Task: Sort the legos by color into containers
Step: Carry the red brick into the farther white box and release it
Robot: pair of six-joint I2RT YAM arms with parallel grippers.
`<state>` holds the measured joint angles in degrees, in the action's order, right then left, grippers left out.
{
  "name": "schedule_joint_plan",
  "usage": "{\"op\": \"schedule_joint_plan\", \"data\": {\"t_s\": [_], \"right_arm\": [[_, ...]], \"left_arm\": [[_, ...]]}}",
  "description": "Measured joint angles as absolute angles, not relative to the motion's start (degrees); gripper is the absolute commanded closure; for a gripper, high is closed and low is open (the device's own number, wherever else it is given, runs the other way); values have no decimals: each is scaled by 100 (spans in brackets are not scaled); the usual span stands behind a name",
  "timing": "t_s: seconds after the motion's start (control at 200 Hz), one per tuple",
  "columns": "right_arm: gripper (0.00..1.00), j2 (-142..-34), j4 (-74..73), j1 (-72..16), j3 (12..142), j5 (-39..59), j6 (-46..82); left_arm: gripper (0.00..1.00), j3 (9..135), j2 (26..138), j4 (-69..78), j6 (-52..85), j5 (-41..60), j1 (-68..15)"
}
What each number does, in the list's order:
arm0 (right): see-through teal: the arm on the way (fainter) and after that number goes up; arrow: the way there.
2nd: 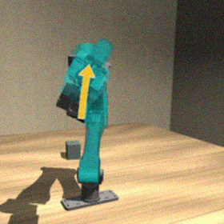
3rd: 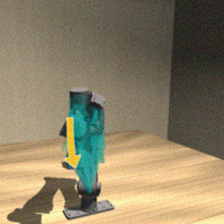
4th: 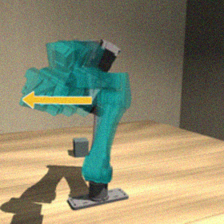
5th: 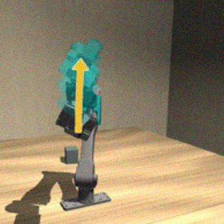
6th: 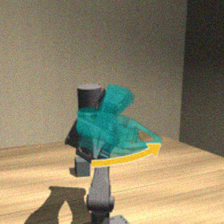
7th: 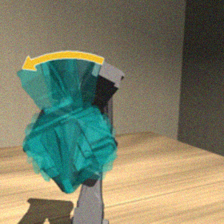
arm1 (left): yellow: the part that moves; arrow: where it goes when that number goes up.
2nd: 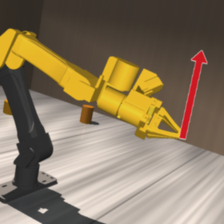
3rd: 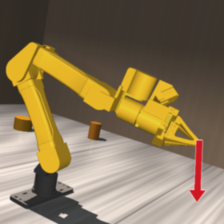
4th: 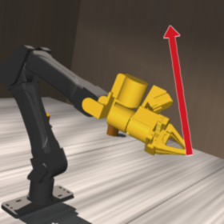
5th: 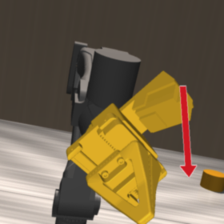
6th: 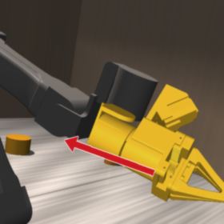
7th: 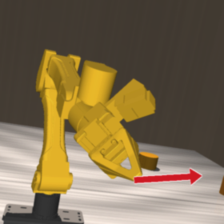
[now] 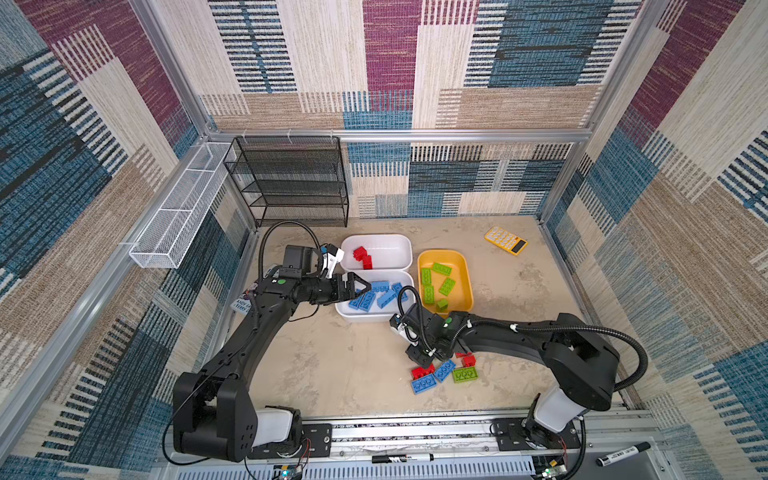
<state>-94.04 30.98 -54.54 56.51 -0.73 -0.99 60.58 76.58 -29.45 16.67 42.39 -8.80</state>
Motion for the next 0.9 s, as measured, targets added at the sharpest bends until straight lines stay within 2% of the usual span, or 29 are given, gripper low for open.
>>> {"op": "schedule_joint_plan", "data": {"t_s": [0.205,0.346,0.616,0.901], "right_arm": [[57,-9028,3109,-5028,6394,-154,-257],[57,-9225,2971,-4532,7214,-14,-515],[57,-10689,2517,-3745,9048,558,-1140],[57,-12366,2331,-3586,10801,1057,-1420]], "left_arm": [[1,6292,7647,-2989,1651,4237,-827],[1,6407,7612,-3002,1651,4239,-762],[1,6418,7498,-3022,1653,4235,-692],[1,6316,7378,-2886,1754,4233,-613]]}}
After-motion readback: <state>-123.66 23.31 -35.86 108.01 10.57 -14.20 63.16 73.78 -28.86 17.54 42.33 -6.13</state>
